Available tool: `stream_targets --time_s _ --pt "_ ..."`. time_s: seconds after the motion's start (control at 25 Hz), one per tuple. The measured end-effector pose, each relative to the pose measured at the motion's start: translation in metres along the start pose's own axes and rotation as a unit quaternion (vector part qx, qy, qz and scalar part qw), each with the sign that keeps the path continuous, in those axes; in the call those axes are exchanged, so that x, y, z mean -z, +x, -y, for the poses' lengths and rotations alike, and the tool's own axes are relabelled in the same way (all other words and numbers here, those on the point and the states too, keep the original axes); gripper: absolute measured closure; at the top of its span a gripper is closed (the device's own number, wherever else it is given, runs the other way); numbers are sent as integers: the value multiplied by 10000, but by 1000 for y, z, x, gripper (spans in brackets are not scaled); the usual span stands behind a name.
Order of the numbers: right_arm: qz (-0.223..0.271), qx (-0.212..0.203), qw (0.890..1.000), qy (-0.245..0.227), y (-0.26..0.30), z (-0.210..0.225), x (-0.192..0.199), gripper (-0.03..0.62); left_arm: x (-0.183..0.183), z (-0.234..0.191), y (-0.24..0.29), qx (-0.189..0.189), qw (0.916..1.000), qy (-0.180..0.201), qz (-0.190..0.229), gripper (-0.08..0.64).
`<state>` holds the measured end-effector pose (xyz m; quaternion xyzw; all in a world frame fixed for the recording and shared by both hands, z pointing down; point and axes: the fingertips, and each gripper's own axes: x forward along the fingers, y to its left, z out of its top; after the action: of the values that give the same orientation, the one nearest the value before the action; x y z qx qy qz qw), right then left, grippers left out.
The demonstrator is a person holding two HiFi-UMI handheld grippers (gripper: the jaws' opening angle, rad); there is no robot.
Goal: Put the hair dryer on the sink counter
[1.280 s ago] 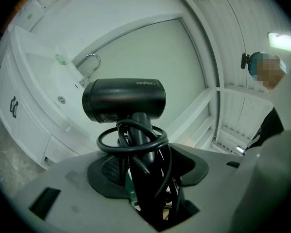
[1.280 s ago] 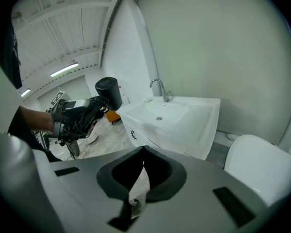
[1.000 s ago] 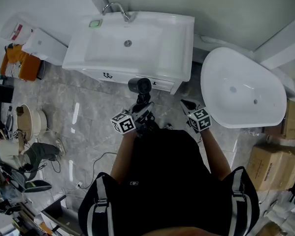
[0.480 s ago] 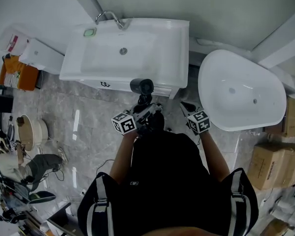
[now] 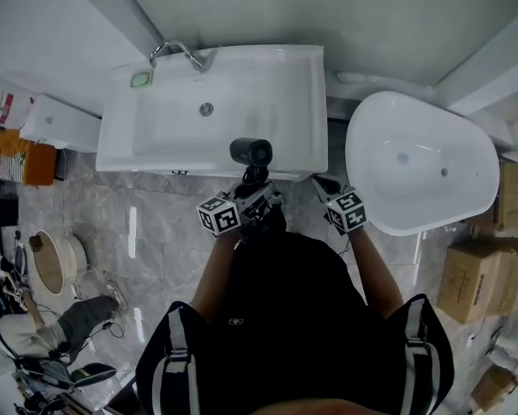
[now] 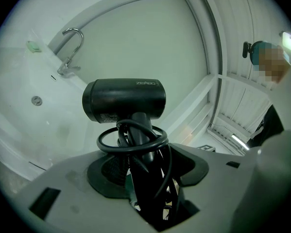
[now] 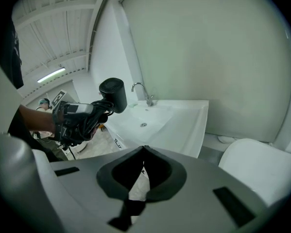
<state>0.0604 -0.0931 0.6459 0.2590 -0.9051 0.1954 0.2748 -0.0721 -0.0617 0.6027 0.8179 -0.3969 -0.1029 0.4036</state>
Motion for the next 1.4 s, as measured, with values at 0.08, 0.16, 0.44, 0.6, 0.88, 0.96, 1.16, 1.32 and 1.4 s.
stream_targets --time_s 0.08,0.16,0.44,0.6,0.88,0.96,1.16,1.32,1.4 --pt "18 83 10000 36 7 7 -7 534 -9 -8 10 84 9999 1 -97 325" --pt "30 182 9998 98 12 14 -13 534 -17 -14 21 182 9996 -5 -199 325" --pt "6 536 9980 331 24 40 -26 534 -38 -32 56 499 9971 54 -575 325" --pt "-27 661 9968 441 37 50 -29 534 -43 -44 70 654 9949 8 -769 325" --pt "21 827 9947 612 50 58 -39 534 -53 -61 89 777 9918 -85 -1012 325" --pt "-2 849 9943 650 51 62 -38 534 -55 -64 95 769 9914 -130 -1046 325" --pt "-38 842 9938 727 53 78 -38 534 -56 -68 110 717 9904 -117 -1173 325" --pt "-61 667 9957 634 58 85 -46 534 -56 -72 119 548 9918 -128 -1150 325" --pt "-96 557 9970 538 59 87 -51 534 -57 -75 127 418 9931 -209 -1079 325"
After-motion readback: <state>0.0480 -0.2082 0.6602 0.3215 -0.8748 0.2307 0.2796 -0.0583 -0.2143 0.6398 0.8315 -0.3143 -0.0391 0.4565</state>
